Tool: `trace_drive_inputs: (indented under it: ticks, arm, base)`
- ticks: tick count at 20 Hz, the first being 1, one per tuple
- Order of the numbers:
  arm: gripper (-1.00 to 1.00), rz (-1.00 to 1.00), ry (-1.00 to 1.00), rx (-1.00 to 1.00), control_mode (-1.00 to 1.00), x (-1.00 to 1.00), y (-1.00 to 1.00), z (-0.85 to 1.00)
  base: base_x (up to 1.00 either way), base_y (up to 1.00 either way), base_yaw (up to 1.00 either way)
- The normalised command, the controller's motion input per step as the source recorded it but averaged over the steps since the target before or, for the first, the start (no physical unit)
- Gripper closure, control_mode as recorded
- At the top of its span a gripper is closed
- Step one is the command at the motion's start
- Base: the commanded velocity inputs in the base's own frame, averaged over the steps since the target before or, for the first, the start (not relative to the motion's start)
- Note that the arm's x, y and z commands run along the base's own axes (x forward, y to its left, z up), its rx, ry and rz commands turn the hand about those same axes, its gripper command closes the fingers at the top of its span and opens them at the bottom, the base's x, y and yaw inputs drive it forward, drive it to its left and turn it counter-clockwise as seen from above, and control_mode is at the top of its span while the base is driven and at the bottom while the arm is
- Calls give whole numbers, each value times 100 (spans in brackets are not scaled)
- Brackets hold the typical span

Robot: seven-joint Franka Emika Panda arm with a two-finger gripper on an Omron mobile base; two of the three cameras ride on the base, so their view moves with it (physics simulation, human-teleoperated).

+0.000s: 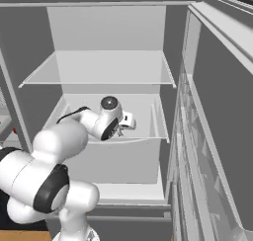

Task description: Place one bell pepper and one fish in each tupperware on the nearby counter, to pack two identical lunches.

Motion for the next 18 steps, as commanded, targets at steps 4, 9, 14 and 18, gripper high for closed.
trace_drive_inputs:
  ticks: [4, 9, 14, 18]
  arm:
    - [100, 11, 0, 0, -100, -100, 2, 19]
    - [100, 9, 1, -2, -100, -100, 1, 70]
    - [100, 10, 3, -12, -100, -100, 30, 65]
    - [100, 9, -1, -14, -100, -100, 26, 56]
  base:
    - [0, 0, 0]
    - [0, 0, 0]
    - [0, 0, 0]
    - [0, 0, 0]
